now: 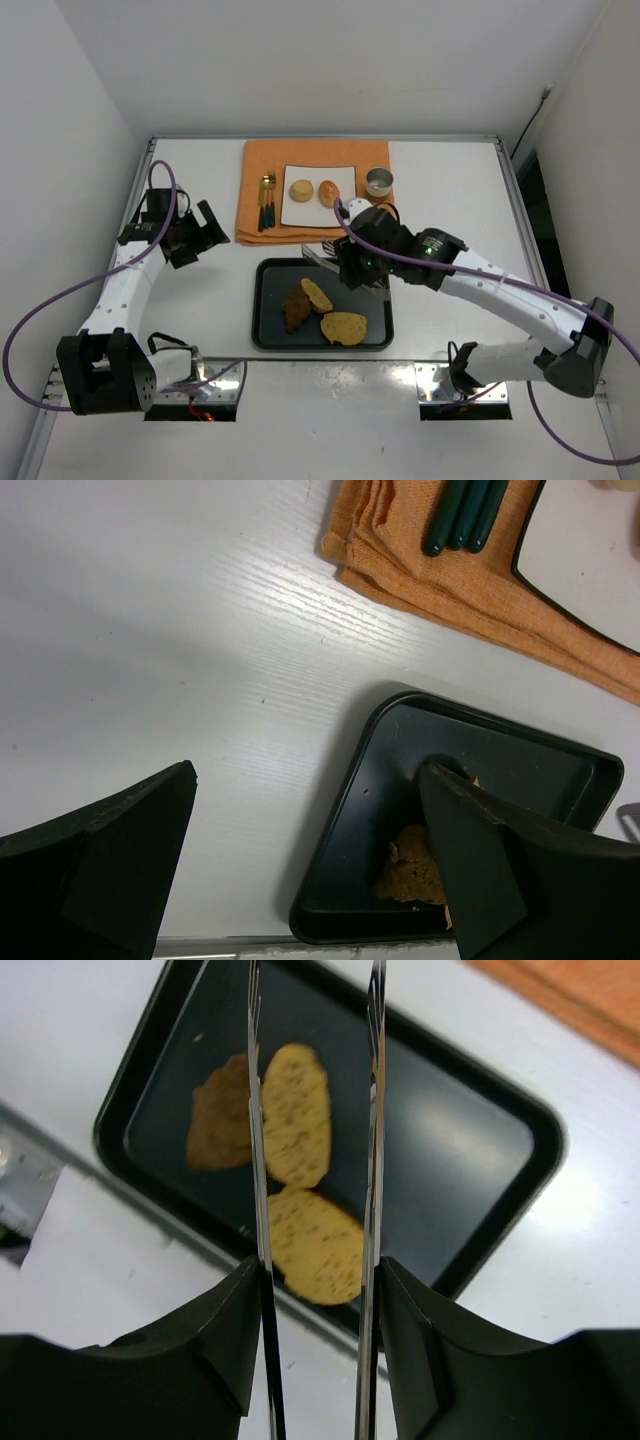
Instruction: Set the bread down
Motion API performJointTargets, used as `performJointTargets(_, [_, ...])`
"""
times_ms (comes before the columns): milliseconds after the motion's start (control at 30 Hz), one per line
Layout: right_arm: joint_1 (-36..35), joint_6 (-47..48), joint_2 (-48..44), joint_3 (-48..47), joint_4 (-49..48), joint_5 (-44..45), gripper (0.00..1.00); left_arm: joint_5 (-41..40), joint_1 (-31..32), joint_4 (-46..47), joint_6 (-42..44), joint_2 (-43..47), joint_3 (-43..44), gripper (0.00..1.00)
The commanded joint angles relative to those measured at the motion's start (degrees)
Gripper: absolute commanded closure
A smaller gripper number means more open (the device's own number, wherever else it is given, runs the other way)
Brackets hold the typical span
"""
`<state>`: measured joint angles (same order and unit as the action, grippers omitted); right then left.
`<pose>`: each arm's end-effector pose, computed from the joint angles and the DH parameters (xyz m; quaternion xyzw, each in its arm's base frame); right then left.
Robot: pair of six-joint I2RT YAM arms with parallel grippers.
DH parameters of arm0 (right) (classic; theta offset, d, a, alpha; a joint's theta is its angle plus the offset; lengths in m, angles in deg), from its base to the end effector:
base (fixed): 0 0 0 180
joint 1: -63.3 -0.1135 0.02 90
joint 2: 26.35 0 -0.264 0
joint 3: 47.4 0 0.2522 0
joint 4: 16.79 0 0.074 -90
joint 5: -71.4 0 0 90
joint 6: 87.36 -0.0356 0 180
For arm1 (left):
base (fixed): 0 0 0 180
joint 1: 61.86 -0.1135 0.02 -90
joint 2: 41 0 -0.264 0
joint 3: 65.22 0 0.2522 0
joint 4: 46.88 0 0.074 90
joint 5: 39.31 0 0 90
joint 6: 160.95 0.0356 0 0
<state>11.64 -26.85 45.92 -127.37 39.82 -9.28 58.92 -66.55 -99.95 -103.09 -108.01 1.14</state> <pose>0.1666 0.2013 0.3165 -0.1515 0.9214 0.1697 0.3152 0.2333 0.0140 0.2656 -0.2782 0.9064 -0.1399 0.2855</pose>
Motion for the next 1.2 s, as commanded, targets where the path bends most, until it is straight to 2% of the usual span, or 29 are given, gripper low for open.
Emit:
performJointTargets(0, [-2.7,-3.5,-1.9,0.0,-0.8,-3.8,0.52,0.9,-0.7,1.3,0.4,0.8,0.3,0.00])
performJointTargets(167, [-6.7,-4.7,0.8,2.1,-2.6,-7.2,0.50,1.6,-0.7,1.3,-0.1,1.3,-0.3,0.00])
performJointTargets(600, [-10.5,-4.7,5.5,5.0,-6.6,-6.5,0.50,2.8,-0.7,1.9,-0.6,2.9,-3.6,0.00])
performJointTargets(733, [-11.0,-4.7,6.2,4.0,-6.1,-4.9,0.54,2.8,-0.7,1.9,-0.6,2.9,-3.6,0.00])
performJointTargets(933, [-12.1,-4.7,7.4,1.6,-4.0,-0.5,0.66,2.8,-0.7,2.4,-0.6,3.5,-3.6,0.00])
performJointTargets(967, [-12.1,-4.7,7.4,1.6,-3.5,-0.5,0.72,2.8,-0.7,2.4,-0.6,3.5,-3.6,0.00])
performJointTargets(1033, [-12.6,-4.7,6.7,1.0,-3.0,1.0,0.76,2.8,-0.7,2.4,-0.6,3.5,-3.6,0.00])
performJointTargets(1167, [-12.6,-5.3,5.5,-0.8,-2.4,3.0,0.79,2.8,-0.7,2.4,-0.6,3.5,-3.6,0.00])
